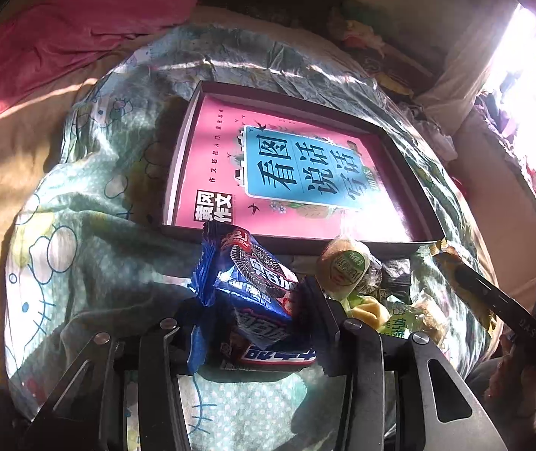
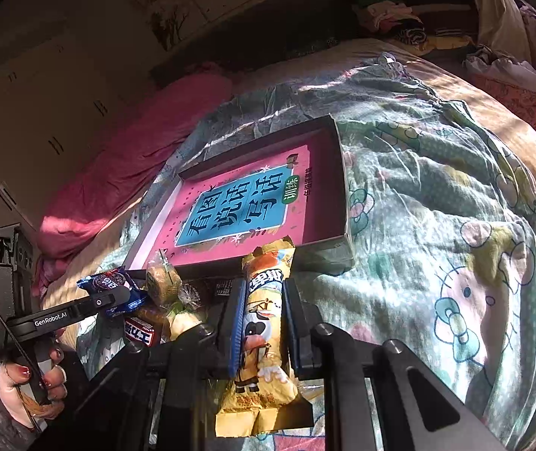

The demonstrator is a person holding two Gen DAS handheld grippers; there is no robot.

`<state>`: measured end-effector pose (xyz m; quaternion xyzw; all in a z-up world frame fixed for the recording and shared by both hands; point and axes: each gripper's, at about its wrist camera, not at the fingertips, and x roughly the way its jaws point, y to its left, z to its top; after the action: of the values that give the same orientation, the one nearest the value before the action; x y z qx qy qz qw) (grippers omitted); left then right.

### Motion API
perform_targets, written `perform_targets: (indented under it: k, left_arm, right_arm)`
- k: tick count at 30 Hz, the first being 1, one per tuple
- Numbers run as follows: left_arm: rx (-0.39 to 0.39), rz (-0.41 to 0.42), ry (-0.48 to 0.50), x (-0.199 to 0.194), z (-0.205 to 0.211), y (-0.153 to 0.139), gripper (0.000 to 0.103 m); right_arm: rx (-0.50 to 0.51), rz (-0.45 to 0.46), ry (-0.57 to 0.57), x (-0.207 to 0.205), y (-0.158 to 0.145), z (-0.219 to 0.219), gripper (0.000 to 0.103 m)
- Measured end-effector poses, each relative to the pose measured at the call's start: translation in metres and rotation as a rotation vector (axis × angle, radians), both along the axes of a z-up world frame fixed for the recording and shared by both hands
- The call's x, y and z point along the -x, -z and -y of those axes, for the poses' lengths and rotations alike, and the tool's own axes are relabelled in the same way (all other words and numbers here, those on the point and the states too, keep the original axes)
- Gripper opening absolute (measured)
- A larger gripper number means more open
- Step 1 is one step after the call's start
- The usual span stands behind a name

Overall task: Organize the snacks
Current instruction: 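Grasp the blue cookie pack with the left gripper while the right grasps the yellow snack stick, then carry the cookie pack and snack stick into the pink tray and release both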

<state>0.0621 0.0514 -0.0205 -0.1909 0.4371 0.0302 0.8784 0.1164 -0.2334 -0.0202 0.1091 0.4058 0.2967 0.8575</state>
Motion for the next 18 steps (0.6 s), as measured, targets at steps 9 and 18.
perform_targets:
  k: [9,18]
  left_arm:
    - [0.038,0.029,-0.007,-0.009,-0.008,-0.001,0.024]
    - [0.049,0.043,-0.015,-0.024,-0.013,0.001,0.023]
  right_arm:
    - [-0.041,0.051,0.014,-0.012,-0.009,0.0,0.02]
    - [-0.025,0.057,-0.004,-0.025,-0.005,-0.016,0.02]
